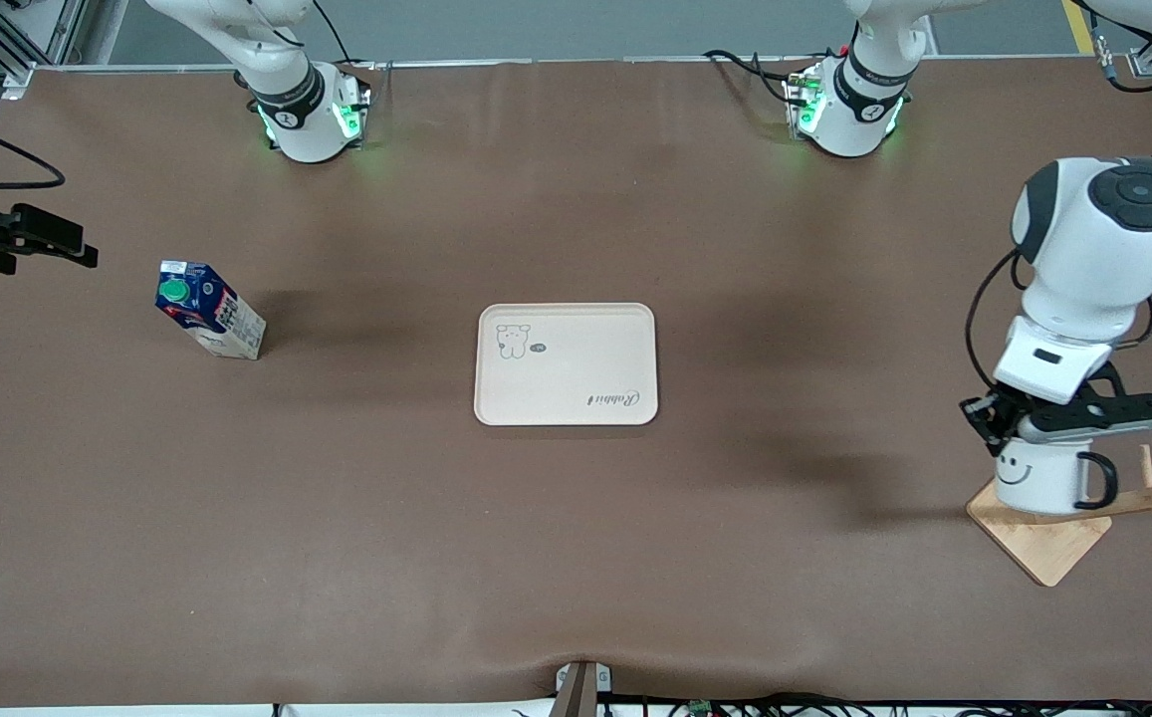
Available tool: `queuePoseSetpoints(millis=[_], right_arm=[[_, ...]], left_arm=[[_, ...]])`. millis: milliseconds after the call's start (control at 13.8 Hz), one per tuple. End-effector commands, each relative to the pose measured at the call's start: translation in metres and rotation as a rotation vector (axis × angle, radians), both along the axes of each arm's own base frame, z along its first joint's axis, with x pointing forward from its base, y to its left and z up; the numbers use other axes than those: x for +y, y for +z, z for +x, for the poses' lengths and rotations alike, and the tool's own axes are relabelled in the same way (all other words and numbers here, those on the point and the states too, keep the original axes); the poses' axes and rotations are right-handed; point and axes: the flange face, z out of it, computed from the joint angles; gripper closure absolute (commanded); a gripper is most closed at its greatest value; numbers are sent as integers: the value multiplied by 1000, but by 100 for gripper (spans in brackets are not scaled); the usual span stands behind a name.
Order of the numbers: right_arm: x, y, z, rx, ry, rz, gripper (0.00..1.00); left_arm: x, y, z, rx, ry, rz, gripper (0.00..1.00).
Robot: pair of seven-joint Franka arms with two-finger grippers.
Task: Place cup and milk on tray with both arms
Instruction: 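Lift the white mug off the stand with the left gripper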
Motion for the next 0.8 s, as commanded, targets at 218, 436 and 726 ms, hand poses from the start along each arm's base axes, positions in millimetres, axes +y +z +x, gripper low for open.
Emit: queuePoseSetpoints(millis=[218, 436, 726], right_arm=[[-3, 1, 4, -1, -19, 11, 0], [0, 3, 5, -11, -17, 21, 0], [-2, 4, 4, -8, -20, 24, 0]], left_arm=[[-99, 28, -17, 187, -35, 28, 100], [-166, 11, -35, 266, -6, -63, 100], [-246, -30, -55, 480, 67, -116, 100]])
